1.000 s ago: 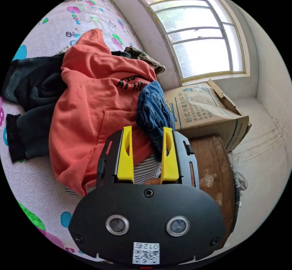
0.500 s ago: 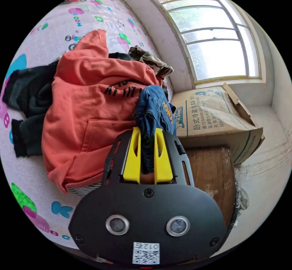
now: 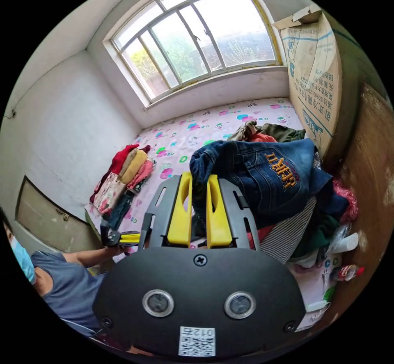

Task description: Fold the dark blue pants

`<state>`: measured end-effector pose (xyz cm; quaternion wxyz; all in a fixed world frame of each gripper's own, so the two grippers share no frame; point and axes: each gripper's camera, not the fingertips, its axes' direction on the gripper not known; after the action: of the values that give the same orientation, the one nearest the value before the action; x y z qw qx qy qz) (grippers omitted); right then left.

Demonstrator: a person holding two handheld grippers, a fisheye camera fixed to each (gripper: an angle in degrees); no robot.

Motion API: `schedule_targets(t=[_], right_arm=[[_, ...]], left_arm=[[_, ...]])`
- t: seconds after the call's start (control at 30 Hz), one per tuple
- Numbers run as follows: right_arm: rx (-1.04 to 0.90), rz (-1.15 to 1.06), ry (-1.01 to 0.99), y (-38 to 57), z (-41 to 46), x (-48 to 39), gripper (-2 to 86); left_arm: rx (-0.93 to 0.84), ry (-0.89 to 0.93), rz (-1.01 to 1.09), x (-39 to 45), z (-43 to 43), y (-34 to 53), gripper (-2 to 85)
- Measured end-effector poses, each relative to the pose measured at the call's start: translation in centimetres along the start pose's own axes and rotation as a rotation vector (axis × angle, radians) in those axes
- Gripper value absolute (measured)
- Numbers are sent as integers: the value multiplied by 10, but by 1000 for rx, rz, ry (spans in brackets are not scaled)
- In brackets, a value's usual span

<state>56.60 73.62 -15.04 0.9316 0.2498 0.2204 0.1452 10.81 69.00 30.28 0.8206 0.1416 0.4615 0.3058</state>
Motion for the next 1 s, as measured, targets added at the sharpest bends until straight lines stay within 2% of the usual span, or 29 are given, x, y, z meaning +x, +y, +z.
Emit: schedule_targets(t=[0.1, 0.2, 0.23, 0.37, 0.5, 0.63, 0.7, 0.8, 0.87, 1.0], right_arm=[[45, 29, -47, 20, -10, 38, 24], [86, 47, -98, 41, -16, 80, 23], [108, 50, -119, 49, -19, 98, 24], [137, 11, -192, 63, -27, 143, 23], [128, -34, -222, 62, -29, 191, 19], [105, -40, -249, 53, -18, 250, 15], [110, -36, -269, 47, -13, 275, 15], [96, -44, -269, 32, -2, 311, 15], [101, -46, -259, 22, 0, 330, 14], [199, -62, -289, -8, -31, 366, 11]], left_arm=[[113, -53, 202, 60, -10, -61, 162], [173, -189, 391, 121, -22, -106, 226], [201, -269, 464, 144, -25, -117, 239], [283, -405, 707, 201, -31, -141, 253], [250, -443, 926, 241, -19, -173, 251], [71, -299, 1088, 264, 10, -191, 225], [32, -317, 1143, 273, 29, -190, 211], [111, -426, 1168, 281, 51, -186, 158], [94, -435, 1130, 281, 50, -201, 133], [132, -359, 903, 240, 0, -271, 59]])
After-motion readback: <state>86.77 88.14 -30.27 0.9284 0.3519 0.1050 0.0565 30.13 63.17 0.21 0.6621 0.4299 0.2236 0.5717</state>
